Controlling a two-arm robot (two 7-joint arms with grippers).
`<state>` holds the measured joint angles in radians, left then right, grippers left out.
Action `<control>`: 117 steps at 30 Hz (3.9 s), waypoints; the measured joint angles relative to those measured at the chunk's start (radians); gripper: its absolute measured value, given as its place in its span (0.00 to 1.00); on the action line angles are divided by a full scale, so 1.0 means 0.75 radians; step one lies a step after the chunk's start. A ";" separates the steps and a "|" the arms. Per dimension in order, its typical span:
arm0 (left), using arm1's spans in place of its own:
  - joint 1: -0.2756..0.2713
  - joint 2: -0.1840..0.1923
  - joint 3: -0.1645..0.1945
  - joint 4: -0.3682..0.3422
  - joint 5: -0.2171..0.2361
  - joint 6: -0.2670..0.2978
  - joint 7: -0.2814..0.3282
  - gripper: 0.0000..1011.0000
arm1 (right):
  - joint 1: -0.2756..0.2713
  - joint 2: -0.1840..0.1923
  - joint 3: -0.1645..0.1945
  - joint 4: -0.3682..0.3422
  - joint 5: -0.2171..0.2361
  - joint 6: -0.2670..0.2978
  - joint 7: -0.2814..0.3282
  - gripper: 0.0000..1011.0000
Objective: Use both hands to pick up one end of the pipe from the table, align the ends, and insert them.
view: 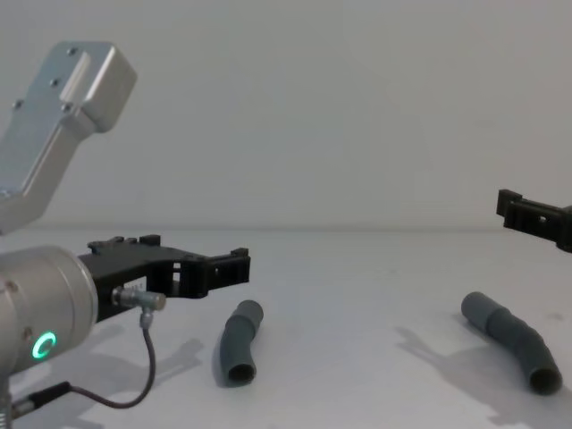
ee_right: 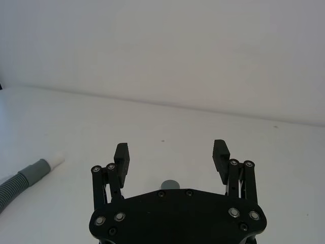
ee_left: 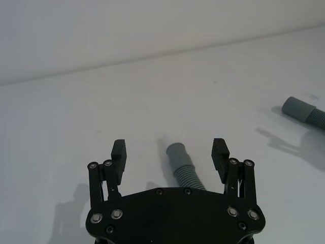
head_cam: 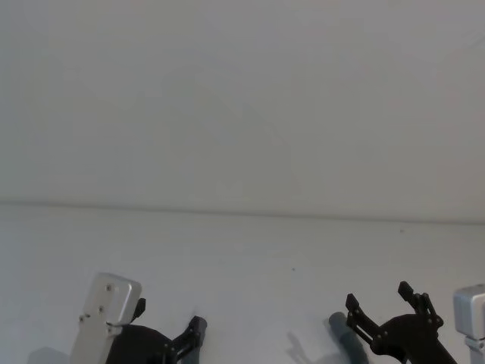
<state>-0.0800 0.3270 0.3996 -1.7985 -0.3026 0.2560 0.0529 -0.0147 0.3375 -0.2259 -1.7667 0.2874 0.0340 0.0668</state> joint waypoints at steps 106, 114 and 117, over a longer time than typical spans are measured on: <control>-0.301 -0.133 0.035 0.241 -0.018 0.561 -0.163 0.99 | 0.000 0.000 0.000 0.000 0.000 0.000 0.000 0.99; -0.293 -0.150 0.029 0.250 -0.013 0.555 -0.157 0.99 | 0.000 0.000 0.000 0.000 0.000 0.000 0.000 0.99; -0.292 -0.157 0.026 0.254 -0.011 0.555 -0.157 0.99 | 0.000 0.000 0.000 0.000 0.000 0.000 0.000 0.99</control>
<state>-0.2992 0.2094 0.4188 -1.6079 -0.3111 0.6720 -0.0647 -0.0146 0.3375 -0.2259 -1.7667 0.2874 0.0340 0.0668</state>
